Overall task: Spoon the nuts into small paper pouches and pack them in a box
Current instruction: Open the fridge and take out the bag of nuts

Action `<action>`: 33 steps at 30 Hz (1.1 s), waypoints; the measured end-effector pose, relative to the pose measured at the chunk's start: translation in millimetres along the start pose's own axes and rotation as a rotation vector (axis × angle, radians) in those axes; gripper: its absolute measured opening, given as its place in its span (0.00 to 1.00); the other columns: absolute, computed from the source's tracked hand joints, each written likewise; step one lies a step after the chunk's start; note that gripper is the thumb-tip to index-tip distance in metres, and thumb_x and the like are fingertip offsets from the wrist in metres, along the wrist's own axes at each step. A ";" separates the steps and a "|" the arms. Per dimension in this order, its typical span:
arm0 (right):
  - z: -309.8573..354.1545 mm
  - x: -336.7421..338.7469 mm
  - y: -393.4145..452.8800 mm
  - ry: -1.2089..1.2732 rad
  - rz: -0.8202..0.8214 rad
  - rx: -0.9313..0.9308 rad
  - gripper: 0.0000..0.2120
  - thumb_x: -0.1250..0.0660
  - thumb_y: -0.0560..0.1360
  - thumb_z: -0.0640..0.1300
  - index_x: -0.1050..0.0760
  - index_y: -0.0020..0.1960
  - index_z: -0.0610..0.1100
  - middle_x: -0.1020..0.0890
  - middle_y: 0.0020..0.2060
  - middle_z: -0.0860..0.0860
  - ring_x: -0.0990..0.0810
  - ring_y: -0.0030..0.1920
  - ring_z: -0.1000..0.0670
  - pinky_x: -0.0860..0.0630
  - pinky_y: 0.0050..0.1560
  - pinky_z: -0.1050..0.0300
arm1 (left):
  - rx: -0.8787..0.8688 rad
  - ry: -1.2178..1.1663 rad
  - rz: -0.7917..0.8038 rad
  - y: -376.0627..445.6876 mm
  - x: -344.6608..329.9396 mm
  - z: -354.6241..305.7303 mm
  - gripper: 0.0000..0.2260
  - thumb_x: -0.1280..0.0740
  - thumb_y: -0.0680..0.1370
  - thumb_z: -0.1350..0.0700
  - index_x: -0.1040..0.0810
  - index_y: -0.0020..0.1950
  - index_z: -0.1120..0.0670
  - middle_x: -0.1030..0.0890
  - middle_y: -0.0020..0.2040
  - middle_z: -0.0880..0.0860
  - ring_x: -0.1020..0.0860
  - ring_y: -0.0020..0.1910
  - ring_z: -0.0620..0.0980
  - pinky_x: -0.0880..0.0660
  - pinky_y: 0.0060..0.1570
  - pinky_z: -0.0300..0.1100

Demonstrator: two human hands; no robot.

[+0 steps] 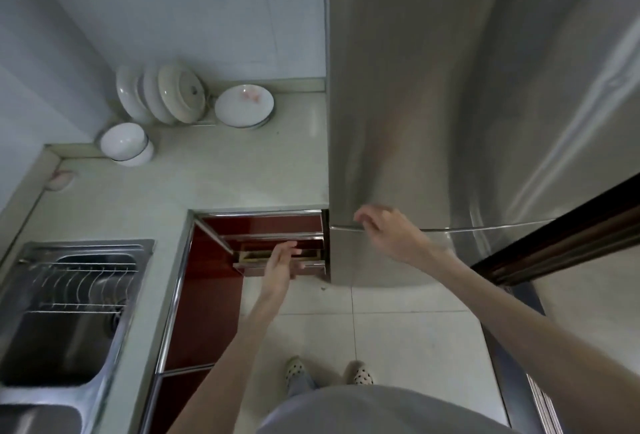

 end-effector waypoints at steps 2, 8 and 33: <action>43.4 17.1 14.7 -0.150 -0.009 0.144 0.13 0.44 0.78 0.37 0.25 0.58 0.45 0.22 0.55 0.48 0.20 0.50 0.43 0.27 0.49 0.55 | -0.109 0.017 0.036 10.6 -21.1 -39.1 0.11 0.45 0.85 0.55 0.27 0.61 0.58 0.22 0.53 0.52 0.21 0.35 0.44 0.30 0.28 0.30; 136.3 51.5 37.4 -0.577 -0.059 0.342 0.20 0.40 0.74 0.36 0.31 0.66 0.41 0.30 0.64 0.46 0.20 0.49 0.41 0.27 0.43 0.51 | -0.363 0.194 0.171 26.5 -67.5 -123.6 0.15 0.46 0.85 0.55 0.35 0.71 0.54 0.23 0.60 0.54 0.22 0.37 0.39 0.26 0.32 0.34; 154.9 46.3 65.9 -0.907 -0.161 -0.140 0.18 0.43 0.78 0.33 0.27 0.66 0.37 0.40 0.73 0.37 0.19 0.54 0.41 0.26 0.44 0.55 | -0.530 0.331 0.184 22.0 -87.1 -183.8 0.12 0.36 0.80 0.62 0.25 0.63 0.63 0.21 0.53 0.55 0.22 0.51 0.52 0.30 0.39 0.32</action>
Point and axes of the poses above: each hand's wrist, its own y-axis towards the middle knuckle, its own x-axis out of the back of the hand, z = x × y, the point moved 9 cm from there along y, towards the middle knuckle
